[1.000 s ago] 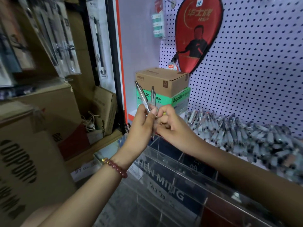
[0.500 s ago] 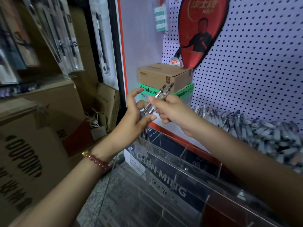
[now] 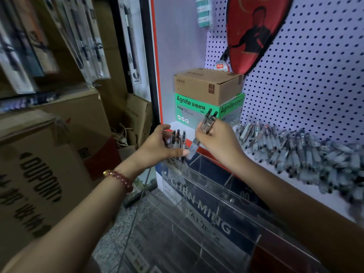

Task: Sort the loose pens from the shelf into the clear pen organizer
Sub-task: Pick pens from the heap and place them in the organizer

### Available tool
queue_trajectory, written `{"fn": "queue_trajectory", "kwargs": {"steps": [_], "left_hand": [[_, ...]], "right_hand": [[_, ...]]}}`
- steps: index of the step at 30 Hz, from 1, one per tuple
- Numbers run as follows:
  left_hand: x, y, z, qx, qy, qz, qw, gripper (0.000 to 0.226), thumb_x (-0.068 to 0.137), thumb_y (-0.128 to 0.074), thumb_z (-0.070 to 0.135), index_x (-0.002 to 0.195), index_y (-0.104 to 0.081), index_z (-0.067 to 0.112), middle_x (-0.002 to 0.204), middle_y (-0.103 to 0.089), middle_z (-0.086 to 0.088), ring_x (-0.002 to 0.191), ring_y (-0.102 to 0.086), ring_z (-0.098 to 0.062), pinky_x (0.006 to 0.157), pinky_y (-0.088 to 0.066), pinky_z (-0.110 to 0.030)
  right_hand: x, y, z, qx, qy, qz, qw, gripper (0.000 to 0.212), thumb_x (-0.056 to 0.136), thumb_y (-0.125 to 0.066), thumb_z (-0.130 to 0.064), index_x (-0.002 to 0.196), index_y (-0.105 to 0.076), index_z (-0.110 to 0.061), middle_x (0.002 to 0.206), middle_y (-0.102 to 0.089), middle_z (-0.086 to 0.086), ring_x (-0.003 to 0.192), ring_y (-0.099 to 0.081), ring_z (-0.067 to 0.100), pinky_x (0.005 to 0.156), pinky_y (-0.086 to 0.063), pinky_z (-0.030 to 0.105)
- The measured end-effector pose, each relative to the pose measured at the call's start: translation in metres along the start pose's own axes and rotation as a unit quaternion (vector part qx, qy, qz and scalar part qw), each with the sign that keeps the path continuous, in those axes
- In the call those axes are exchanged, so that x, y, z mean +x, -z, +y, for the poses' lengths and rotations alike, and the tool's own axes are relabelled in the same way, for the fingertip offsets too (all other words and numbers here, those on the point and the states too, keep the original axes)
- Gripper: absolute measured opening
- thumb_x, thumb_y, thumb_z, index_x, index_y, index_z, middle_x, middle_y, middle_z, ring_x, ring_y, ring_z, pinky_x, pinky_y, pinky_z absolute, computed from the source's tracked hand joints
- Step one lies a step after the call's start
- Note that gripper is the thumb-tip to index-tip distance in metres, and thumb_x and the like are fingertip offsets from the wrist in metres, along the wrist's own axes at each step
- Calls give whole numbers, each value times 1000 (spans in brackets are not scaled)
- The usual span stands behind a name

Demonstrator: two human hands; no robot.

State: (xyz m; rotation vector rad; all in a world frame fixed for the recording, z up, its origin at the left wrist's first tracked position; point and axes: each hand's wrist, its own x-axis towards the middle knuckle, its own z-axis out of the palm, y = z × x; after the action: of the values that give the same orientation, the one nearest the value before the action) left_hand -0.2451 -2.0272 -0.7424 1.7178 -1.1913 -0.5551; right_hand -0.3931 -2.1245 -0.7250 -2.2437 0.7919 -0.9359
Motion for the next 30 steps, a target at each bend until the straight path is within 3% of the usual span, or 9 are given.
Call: {"fn": "queue_trajectory", "kwargs": {"steps": [3,5,7,9,13,16,19,25,30], "left_hand": [[3,-7,-2,-22,1,16,1000,88,72,-80,17,143,-27,13,123,-48,-7,117,-49,-19,98,-46,-32],[4,-10,-2,-17,-15,29,999,83,75,-78,12,142,-29,14,116,-48,-5,107,-50,-13,84,-46,-14],[3,-12,1,-1,-36,28,999,76,78,-76,7,140,-32,15,109,-47,0,94,-50,-1,69,-41,-2],[3,-13,1,-1,-56,15,998,70,80,-72,1,138,-35,12,111,-47,2,89,-51,13,68,-39,2],[6,-16,-1,-6,-82,16,996,67,77,-73,-3,135,-40,9,115,-55,-9,100,-58,-12,84,-46,-12],[8,-19,-2,-10,-98,33,995,62,76,-76,-1,129,-45,7,111,-59,-13,90,-61,-9,78,-50,-14],[8,-21,-1,2,-117,63,991,45,75,-75,-4,115,-54,4,93,-60,-4,68,-59,7,66,-47,-8],[8,-24,2,36,-162,80,983,25,80,-71,-2,97,-55,6,79,-59,6,67,-60,6,63,-44,-8],[11,-17,-8,77,-187,100,974,27,82,-74,19,91,-52,6,76,-63,-9,70,-62,-25,67,-52,-43]], "right_hand": [[-1,-7,4,-49,7,-58,997,20,88,-60,-23,74,-54,-12,62,-52,0,57,-51,18,52,-36,30],[-2,-11,7,-51,-5,-95,994,23,89,-64,-28,74,-49,-18,59,-47,-5,50,-44,10,46,-28,26],[-1,-13,9,-7,-27,-122,992,20,88,-66,-31,86,-53,-17,63,-52,-5,53,-47,7,47,-30,20],[1,-13,12,35,-57,-137,988,30,89,-66,-30,110,-57,-11,74,-64,-1,71,-60,10,60,-40,21],[1,-13,13,45,-61,-178,981,36,94,-54,-11,130,-52,-7,84,-68,-3,83,-63,8,73,-42,14],[1,-18,13,19,-22,-199,979,43,95,-39,2,137,-46,-6,111,-67,10,110,-60,22,93,-44,25],[0,-23,12,52,-20,-220,974,48,91,-34,8,137,-42,-4,91,-65,1,109,-59,31,102,-42,41],[-1,-25,14,102,2,-218,971,40,85,-30,13,116,-36,-12,84,-58,0,98,-57,43,88,-43,50],[1,-18,9,140,-23,-195,970,46,85,-30,21,95,-36,-24,114,-45,14,83,-44,17,61,-33,21]]}}
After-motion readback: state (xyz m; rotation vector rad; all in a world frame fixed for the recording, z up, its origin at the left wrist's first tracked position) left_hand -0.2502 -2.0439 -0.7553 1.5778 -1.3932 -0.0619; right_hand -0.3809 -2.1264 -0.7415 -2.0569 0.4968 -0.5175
